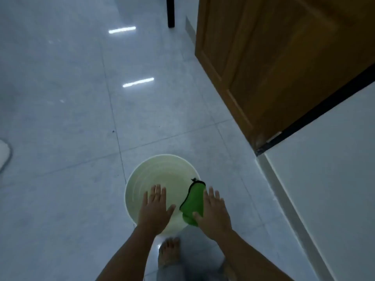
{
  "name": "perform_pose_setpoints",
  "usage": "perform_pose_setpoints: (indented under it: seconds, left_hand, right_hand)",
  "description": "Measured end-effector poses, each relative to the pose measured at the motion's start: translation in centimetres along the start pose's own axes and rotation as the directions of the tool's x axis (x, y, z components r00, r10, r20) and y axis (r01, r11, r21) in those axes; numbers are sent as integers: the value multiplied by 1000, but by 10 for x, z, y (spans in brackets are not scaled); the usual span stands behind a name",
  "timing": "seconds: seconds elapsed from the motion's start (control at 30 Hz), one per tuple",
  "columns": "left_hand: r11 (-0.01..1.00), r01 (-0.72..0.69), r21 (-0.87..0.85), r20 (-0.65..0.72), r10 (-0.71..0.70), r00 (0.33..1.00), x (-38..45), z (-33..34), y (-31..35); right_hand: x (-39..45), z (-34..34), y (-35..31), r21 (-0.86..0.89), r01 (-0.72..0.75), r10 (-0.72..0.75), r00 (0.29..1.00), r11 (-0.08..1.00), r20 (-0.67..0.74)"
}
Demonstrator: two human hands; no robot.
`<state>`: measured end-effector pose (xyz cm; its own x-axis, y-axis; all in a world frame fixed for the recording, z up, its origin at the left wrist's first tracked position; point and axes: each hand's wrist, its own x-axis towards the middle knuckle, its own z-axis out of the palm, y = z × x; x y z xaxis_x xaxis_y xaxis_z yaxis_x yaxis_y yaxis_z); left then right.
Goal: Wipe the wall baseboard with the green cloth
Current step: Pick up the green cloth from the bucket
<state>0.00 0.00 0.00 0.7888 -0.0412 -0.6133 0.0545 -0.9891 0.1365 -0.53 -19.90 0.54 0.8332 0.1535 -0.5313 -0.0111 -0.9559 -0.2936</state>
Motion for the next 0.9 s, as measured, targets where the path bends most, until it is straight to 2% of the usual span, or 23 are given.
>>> perform_pose_setpoints:
  seconds: [0.1,0.17,0.27,0.37,0.5,0.6,0.7,0.8,0.9]
  left_hand:
    - [999,9,-32,-96,-12,995,23,46,-5]
    - [997,-1,-79,-101,-7,995,34,78,-1]
    - [996,-55,-74,-265,34,964,35,109,7]
    - [991,-68,-119,-370,19,929,35,117,4]
    - [990,-94,-106,-463,34,886,39,125,-2]
    - [988,-125,-95,-510,60,858,45,131,-3]
    - [983,-176,-57,-547,117,829,59,131,8]
    - [977,-212,-17,-587,161,793,67,126,35]
    - [976,-217,20,-606,185,774,69,108,58]
  right_hand:
    - [18,41,-10,177,-39,59,992,983,-109]
    - [30,66,-13,278,-33,81,983,960,-163]
    - [36,87,-4,345,66,22,969,936,-245]
    - [40,87,3,416,123,-20,970,901,-243]
    - [41,81,6,604,199,-82,973,772,-215]
    - [48,79,23,729,275,-96,956,626,-278]
    - [54,83,47,735,323,-83,935,596,-344]
    - [51,81,65,646,395,-96,889,653,-447]
    - [52,67,82,595,386,-64,870,705,-489]
